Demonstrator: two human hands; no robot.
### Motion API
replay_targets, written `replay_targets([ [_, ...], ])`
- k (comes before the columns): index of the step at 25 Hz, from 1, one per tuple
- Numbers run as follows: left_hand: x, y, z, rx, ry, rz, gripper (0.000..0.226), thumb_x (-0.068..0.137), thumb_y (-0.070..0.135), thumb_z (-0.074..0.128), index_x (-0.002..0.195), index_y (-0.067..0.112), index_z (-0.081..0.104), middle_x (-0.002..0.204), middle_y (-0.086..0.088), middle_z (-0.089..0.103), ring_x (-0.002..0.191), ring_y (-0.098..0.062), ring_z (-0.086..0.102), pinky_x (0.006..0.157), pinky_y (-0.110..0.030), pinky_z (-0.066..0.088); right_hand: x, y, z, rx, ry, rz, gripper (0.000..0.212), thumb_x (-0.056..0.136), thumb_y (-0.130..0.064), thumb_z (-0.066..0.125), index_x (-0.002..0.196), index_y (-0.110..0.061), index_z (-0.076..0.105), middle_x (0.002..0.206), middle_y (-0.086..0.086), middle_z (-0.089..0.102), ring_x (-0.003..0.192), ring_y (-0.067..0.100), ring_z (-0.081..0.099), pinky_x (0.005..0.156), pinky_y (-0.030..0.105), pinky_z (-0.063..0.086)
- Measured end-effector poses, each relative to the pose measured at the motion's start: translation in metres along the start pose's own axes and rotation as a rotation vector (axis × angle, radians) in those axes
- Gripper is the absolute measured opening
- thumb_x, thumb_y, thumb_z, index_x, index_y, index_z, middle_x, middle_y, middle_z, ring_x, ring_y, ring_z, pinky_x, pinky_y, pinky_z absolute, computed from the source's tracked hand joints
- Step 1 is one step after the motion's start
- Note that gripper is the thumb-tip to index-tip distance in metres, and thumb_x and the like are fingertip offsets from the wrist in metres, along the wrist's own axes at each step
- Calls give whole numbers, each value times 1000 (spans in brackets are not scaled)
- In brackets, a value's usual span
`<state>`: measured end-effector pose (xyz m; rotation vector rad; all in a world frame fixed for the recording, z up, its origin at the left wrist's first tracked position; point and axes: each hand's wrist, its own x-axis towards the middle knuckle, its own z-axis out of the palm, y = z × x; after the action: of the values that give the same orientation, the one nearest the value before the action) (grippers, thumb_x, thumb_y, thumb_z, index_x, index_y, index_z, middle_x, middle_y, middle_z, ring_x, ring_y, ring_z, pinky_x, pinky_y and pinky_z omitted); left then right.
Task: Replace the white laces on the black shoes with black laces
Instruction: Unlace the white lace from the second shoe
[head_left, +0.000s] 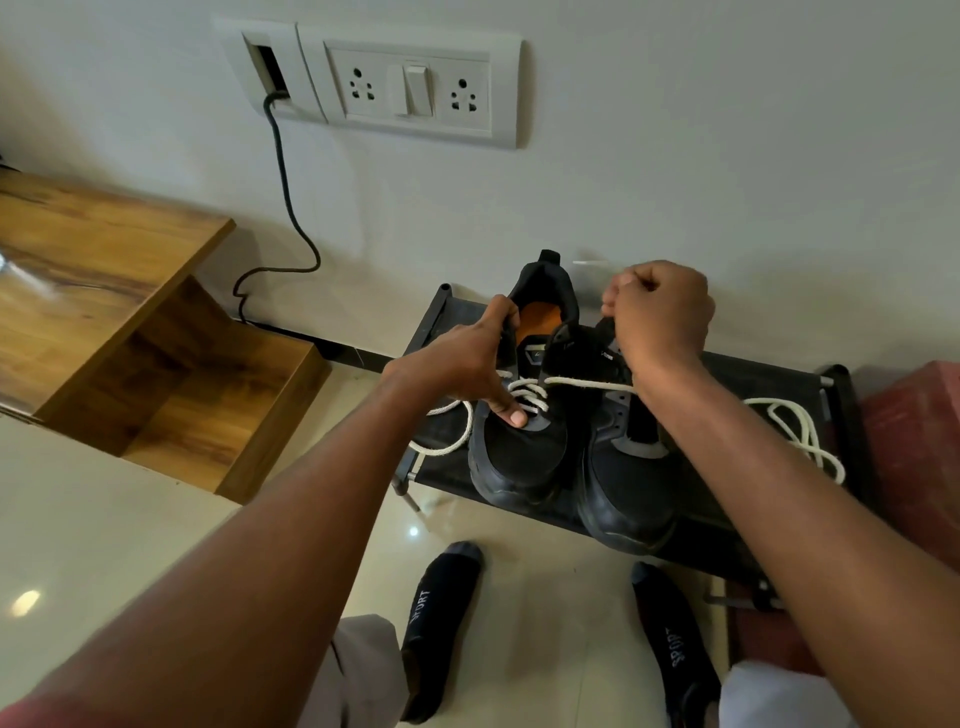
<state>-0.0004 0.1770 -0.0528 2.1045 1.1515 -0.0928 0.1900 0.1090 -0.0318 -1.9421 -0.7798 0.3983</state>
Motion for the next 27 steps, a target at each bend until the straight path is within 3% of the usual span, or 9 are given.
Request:
replay_targets([
  [3, 7, 7, -2, 198, 15, 32, 111, 54, 45, 101, 140, 40, 30, 124, 0, 50, 114, -24, 49, 92, -48, 50, -11, 4, -10, -178, -142, -226, 19, 99, -31, 60, 86, -28, 74, 75, -6, 73, 69, 18, 73, 72, 44, 63],
  [6, 5, 19, 1, 387, 111, 97, 96, 58, 54, 96, 137, 41, 43, 122, 2, 31, 117, -21, 32, 93, -43, 42, -21, 1, -32, -399, -318, -458, 49, 105, -54, 52, 75, -21, 73, 56, -2, 66, 52, 15, 64, 62, 39, 59],
  [8, 4, 25, 0, 378, 94, 132, 70, 68, 47, 94, 126, 35, 57, 115, 3, 41, 112, -19, 41, 87, -37, 41, -27, -3, -56, -443, -603, -430, 58, 102, -61, 53, 65, -21, 72, 51, -2, 66, 45, 12, 62, 59, 32, 56],
  [10, 4, 27, -3, 352, 43, 160, 28, 81, 33, 88, 102, 32, 70, 103, 5, 64, 101, -19, 62, 83, -37, 50, -35, 0, -75, -535, -788, -429, 48, 97, -60, 61, 68, -24, 75, 56, -5, 69, 48, 8, 62, 58, 28, 52],
  [13, 2, 29, -6, 264, 8, 106, 11, 94, 25, 73, 93, 35, 76, 92, 7, 75, 86, -15, 73, 82, -33, 58, -43, 9, -76, -546, -688, -573, 25, 92, -50, 74, 104, -29, 78, 90, -11, 73, 82, 5, 67, 76, 31, 54],
  [15, 1, 32, -4, 197, -22, 63, 10, 96, 27, 72, 102, 24, 80, 94, 0, 76, 86, -19, 74, 79, -33, 59, -43, 13, -63, -589, -579, -658, 55, 86, -53, 78, 132, -26, 67, 124, -8, 66, 115, 14, 62, 97, 37, 50],
  [18, -1, 34, -2, 56, -38, 15, 12, 91, 26, 80, 100, 17, 80, 84, -1, 73, 77, -18, 69, 66, -28, 54, -49, 18, -38, -798, -598, -684, 111, 71, -77, 76, 158, -22, 35, 164, -1, 33, 153, 22, 31, 120, 58, 28],
  [22, -3, 32, 3, -107, 21, -66, 10, 86, 22, 84, 90, 14, 80, 70, 4, 67, 62, -6, 59, 50, -13, 43, -57, 34, -18, -829, -662, -633, 141, 60, -84, 78, 165, -25, 7, 173, 4, 2, 161, 26, 5, 120, 71, 8],
  [27, -5, 33, 7, -217, 65, -95, 10, 82, 17, 87, 84, 10, 80, 64, 5, 69, 63, -8, 60, 50, -14, 44, -53, 35, -16, -856, -618, -647, 137, 58, -84, 79, 164, -26, 14, 173, 1, 3, 161, 25, 2, 119, 72, 9],
])
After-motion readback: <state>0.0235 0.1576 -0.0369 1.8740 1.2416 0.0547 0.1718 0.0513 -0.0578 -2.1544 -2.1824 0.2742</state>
